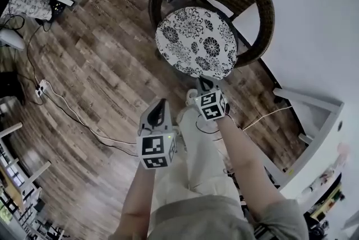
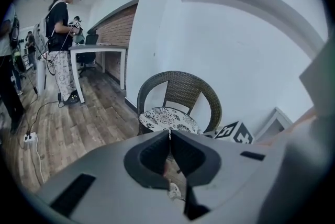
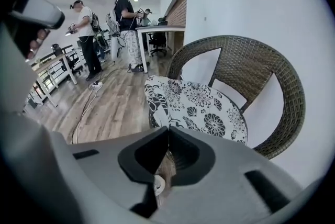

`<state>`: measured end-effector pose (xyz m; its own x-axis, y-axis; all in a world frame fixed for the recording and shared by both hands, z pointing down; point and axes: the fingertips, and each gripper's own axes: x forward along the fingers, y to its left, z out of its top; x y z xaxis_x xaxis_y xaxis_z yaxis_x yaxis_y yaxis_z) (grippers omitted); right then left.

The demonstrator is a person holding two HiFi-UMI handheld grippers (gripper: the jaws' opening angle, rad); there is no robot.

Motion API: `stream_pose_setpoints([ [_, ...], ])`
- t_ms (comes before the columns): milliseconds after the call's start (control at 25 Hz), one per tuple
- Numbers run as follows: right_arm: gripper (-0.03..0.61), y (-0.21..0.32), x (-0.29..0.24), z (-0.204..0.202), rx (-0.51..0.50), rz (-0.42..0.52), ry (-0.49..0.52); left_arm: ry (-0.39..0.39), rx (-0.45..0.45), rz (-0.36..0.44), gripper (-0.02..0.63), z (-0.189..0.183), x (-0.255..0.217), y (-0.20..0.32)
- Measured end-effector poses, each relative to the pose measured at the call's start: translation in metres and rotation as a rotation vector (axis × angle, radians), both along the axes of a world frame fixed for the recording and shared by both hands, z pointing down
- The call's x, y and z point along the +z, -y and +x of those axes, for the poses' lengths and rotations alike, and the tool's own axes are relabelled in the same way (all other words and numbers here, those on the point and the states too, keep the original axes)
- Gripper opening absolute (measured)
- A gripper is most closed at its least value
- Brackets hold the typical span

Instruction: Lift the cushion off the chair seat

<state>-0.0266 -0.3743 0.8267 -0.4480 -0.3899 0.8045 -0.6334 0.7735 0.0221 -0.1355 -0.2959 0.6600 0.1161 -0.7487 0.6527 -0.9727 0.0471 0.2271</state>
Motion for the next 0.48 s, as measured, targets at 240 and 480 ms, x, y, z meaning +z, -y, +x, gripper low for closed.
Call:
stream_pose_setpoints([
  [240, 0.006, -0.006, -0.056, 0.004, 0.044, 0.050, 0.035, -0.001, 0.023, 0.038, 0.010, 0.008, -0.041, -0.013],
  [480, 0.006, -0.015, -0.111, 0.004, 0.070, 0.104, 0.074, 0.008, 0.041, 0.067, 0.010, 0.010, -0.079, -0.032],
])
